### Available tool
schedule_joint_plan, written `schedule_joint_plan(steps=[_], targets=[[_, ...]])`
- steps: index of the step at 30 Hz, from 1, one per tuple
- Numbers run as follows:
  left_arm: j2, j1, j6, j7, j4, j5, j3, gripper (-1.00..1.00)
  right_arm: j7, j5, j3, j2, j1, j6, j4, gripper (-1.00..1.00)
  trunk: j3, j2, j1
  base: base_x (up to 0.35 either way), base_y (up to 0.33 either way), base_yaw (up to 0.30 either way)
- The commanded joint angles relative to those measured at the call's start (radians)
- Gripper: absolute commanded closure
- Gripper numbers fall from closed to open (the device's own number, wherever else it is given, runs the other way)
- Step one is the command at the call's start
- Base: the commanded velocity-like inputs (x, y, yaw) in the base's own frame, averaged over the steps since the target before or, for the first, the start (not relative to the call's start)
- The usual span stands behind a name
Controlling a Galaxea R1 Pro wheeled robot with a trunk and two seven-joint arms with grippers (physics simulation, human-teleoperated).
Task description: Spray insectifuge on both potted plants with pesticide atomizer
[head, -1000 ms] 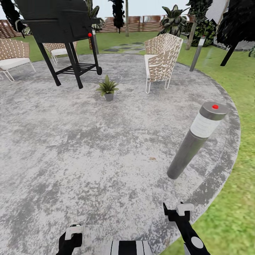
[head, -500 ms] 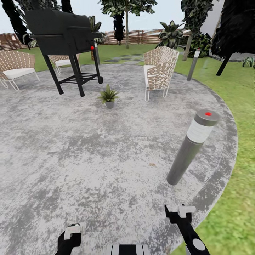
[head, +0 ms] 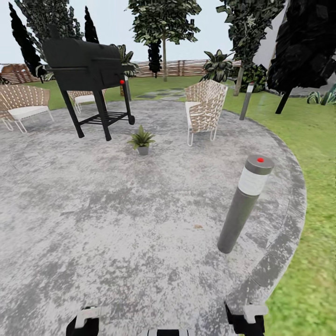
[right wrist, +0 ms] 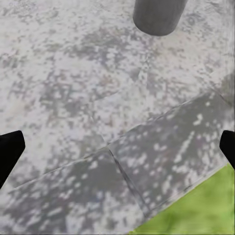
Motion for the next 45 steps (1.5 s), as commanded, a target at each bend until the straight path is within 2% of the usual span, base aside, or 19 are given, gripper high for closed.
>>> schedule_joint_plan(steps=[1, 5, 8, 17, 32, 45], targets=[[0.000, 0.006, -0.004, 0.001, 0.000, -0.007, 0.009, 1.00, -0.001, 0.001, 0.001, -0.003, -0.001, -0.034, 0.044, -1.00, 0.005, 0.000, -0.001, 0.000, 0.000, -0.067], [0.004, 0.028, -0.004, 0.001, -0.008, -0.007, 0.025, 1.00, -0.001, 0.001, 0.000, -0.010, 0.000, -0.134, 0.168, -1.00, 0.027, 0.001, -0.002, 0.000, 0.000, -0.067], [0.005, 0.034, -0.003, 0.005, -0.008, -0.008, 0.031, 1.00, 0.000, 0.000, 0.001, -0.014, 0.000, -0.171, 0.207, -1.00, 0.043, 0.002, -0.004, 0.000, 0.000, -0.066], [0.002, 0.048, -0.004, 0.019, 0.000, -0.008, 0.033, 1.00, -0.005, -0.003, 0.001, -0.011, 0.000, -0.183, 0.224, -1.00, 0.092, 0.004, -0.008, 0.000, 0.000, -0.027], [0.002, 0.050, -0.004, 0.019, 0.004, -0.007, 0.033, 1.00, -0.005, -0.006, 0.001, -0.006, 0.000, -0.183, 0.223, -1.00, 0.141, 0.109, -0.065, 0.000, 0.000, 0.000], [0.002, 0.051, -0.004, 0.019, 0.003, -0.007, 0.033, 1.00, -0.004, -0.005, -0.001, -0.007, 0.000, -0.183, 0.224, -1.00, 0.141, 0.109, -0.065, 0.017, 0.007, 0.000]])
